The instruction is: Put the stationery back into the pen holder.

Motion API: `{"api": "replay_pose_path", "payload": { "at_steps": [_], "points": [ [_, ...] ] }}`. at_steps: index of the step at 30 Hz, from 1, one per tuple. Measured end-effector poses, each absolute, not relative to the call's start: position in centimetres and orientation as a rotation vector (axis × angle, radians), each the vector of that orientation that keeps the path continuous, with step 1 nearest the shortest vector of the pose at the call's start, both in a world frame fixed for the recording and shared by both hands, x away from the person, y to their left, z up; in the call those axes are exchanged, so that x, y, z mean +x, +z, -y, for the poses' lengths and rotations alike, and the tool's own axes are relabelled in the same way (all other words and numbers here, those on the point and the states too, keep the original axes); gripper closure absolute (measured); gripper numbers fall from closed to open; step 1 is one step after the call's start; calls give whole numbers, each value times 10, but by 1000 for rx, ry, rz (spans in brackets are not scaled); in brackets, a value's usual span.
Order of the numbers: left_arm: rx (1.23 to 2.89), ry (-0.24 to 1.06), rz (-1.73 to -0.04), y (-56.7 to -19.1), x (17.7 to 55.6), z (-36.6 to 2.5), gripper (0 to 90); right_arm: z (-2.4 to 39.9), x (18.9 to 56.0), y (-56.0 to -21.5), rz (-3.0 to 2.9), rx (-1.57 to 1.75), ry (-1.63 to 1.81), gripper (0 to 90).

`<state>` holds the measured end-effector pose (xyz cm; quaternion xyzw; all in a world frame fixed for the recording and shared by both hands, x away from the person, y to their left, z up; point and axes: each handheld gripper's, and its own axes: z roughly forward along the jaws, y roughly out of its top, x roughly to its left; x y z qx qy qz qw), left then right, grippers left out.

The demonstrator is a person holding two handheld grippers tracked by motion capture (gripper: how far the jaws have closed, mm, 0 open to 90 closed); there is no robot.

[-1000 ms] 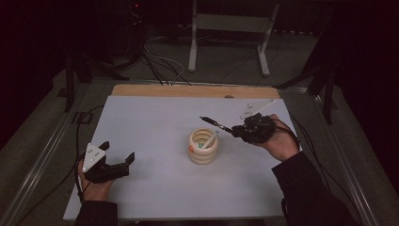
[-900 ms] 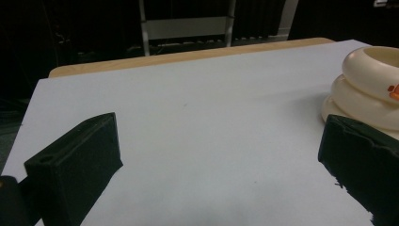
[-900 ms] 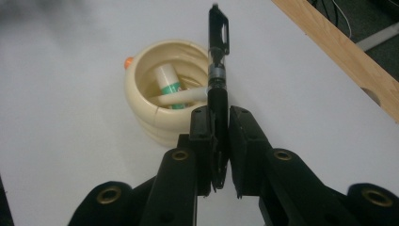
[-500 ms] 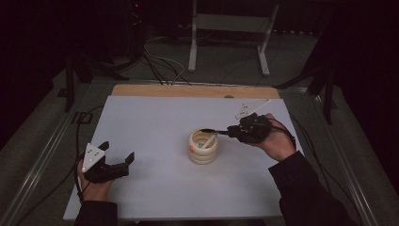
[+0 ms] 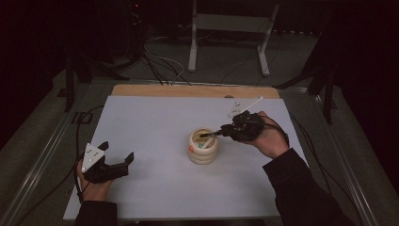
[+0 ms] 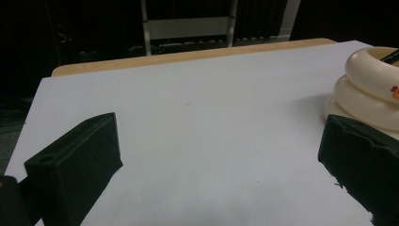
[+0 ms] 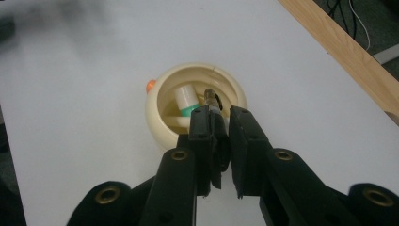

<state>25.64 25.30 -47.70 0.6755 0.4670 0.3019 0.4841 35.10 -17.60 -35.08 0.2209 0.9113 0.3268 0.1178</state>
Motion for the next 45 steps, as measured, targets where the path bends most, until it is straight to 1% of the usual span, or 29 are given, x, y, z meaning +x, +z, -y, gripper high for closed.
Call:
{"api": "replay_pose_path", "payload": {
  "at_steps": [45],
  "points": [
    [1652, 729, -1132, -478, 257, -251, 2, 145, 372, -362, -2740, 658, 886, 802]
  ]
}}
